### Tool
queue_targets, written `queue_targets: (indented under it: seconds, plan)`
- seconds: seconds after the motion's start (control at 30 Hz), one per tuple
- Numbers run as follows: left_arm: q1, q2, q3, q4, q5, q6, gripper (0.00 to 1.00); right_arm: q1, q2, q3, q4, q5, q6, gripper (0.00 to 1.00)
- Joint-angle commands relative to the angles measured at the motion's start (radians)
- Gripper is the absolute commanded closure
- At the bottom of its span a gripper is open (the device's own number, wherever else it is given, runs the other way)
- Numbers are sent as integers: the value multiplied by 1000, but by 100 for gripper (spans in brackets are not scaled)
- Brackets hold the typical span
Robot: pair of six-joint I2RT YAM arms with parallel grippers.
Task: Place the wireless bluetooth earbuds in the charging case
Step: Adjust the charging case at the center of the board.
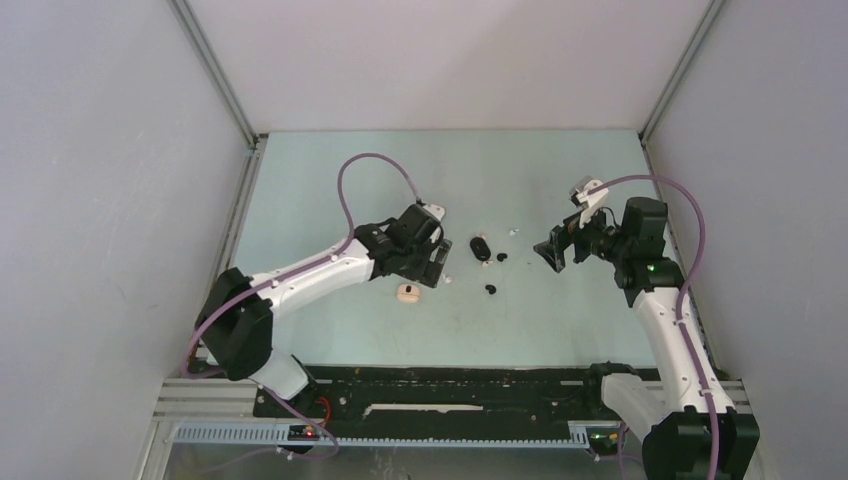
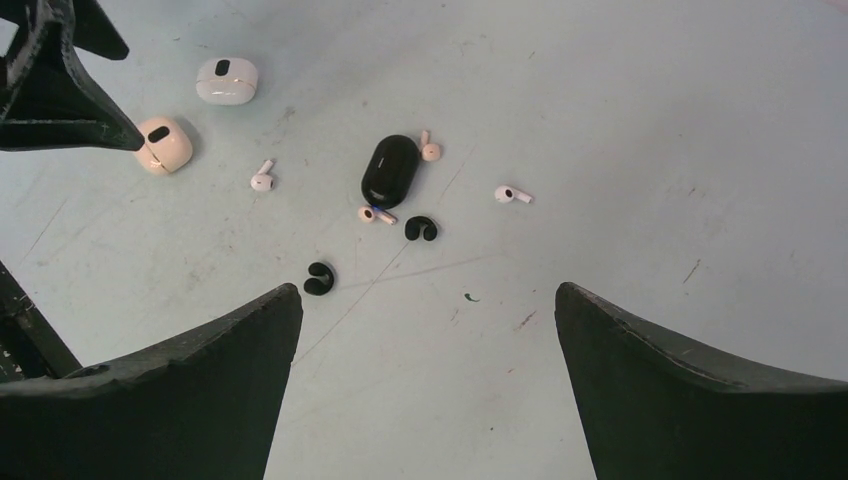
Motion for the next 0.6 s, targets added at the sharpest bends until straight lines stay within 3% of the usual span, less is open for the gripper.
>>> queue_targets:
  seconds: [0.0, 0.3, 0.47, 0.57]
  plan:
    - [14, -26, -60, -16, -116, -39, 13, 8, 7, 18, 0, 5, -12, 0]
    - [78, 60, -27, 54, -147, -35, 13, -12, 6, 19, -3, -10, -4, 0]
    - [108, 125, -6, 127, -76, -17, 9, -12, 6, 19, -2, -12, -4, 0]
    - [112, 151, 17, 162, -118, -22, 5, -7, 10, 18, -2, -11, -6, 0]
